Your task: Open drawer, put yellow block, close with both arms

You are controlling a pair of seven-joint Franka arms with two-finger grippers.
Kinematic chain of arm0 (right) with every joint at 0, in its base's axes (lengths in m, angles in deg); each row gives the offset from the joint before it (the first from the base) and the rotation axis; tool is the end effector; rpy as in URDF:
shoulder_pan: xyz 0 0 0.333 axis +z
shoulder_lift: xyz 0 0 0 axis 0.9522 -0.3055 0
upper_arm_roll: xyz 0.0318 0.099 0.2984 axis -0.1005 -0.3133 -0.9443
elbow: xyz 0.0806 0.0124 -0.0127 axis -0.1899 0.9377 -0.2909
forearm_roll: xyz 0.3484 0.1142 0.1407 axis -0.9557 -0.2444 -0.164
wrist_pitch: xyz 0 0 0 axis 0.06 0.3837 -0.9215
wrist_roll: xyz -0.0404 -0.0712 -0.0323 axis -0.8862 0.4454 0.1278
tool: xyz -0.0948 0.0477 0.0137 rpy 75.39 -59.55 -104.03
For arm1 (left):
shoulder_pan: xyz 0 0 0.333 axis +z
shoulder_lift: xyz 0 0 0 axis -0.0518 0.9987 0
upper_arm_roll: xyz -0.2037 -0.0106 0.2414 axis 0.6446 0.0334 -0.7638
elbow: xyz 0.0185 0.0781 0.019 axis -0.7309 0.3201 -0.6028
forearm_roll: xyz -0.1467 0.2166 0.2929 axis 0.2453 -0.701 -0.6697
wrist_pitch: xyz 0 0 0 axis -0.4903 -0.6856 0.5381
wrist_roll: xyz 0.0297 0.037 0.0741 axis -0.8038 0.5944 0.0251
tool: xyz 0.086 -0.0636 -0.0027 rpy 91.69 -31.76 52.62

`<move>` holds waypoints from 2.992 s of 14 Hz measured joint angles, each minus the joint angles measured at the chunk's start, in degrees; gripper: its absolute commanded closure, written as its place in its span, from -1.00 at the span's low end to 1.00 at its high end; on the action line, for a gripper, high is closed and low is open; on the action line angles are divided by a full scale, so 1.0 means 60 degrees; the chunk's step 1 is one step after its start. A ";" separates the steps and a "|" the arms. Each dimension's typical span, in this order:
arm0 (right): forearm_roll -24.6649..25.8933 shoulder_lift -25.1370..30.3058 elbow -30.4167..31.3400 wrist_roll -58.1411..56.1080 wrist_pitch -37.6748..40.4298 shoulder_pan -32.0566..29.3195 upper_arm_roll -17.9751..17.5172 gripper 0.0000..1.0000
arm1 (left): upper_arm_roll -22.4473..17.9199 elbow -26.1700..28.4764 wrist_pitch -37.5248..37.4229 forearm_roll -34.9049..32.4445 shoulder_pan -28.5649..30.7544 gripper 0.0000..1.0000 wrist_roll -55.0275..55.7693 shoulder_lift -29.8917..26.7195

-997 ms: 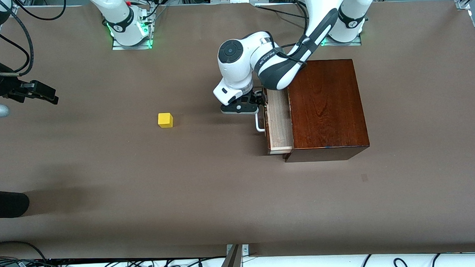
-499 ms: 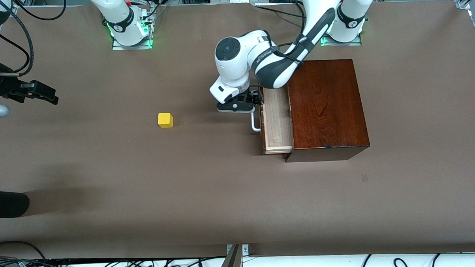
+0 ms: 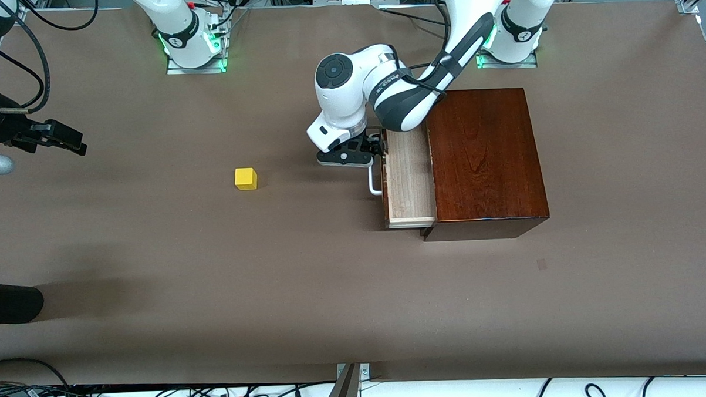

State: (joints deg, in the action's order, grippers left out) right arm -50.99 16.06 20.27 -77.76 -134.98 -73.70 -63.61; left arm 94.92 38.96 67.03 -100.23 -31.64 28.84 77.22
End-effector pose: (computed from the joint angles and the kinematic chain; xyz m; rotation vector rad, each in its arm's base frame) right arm 0.5701 -0.0024 0.5853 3.1203 -0.1167 -0.0947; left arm 0.4542 -0.5239 0.2941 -3.0591 0.1719 -0.0046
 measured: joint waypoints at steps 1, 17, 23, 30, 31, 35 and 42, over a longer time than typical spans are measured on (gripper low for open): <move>0.0000 0.0000 0.0000 0.0000 0.0000 0.0000 0.0000 -1.00 | 0.0000 -0.0043 -0.0080 0.0000 0.0000 -1.00 -0.0056 0.0001; -0.0002 -0.0036 0.0000 -0.0001 -0.0005 -0.0001 -0.0037 -1.00 | -0.0038 -0.1759 -0.4201 0.0861 0.2204 -1.00 -0.3053 -0.1828; -0.0018 0.0009 -0.0042 0.0800 -0.0002 0.0027 -0.1789 -1.00 | -0.0088 -0.1793 -0.5181 0.1826 0.4584 -1.00 -0.6028 -0.2830; -0.0018 -0.0041 0.0955 0.3005 -0.0756 0.0056 -0.3421 -1.00 | -0.3112 -0.0874 -0.4969 0.3196 0.4379 -1.00 -0.8222 -0.4779; -0.0021 -0.0099 0.1463 0.3066 -0.1241 0.0054 -0.3420 -1.00 | -0.3425 -0.0463 -0.4632 0.3202 0.4289 -1.00 -0.8232 -0.5156; -0.0040 -0.0327 0.3950 0.3781 -0.4104 0.0050 -0.3454 -1.00 | -0.4454 0.0645 -0.4049 0.3205 0.4057 -1.00 -0.9130 -0.6081; -0.0045 -0.1529 0.6426 0.4506 -0.8243 0.0062 -0.3858 -1.00 | -0.4661 0.0836 -0.4084 0.3205 0.4063 -1.00 -0.9584 -0.6246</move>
State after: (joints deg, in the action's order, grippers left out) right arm -51.26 6.88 58.83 -50.73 -184.44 -73.33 -86.76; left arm 66.95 43.97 42.52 -81.00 -7.26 -28.66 39.75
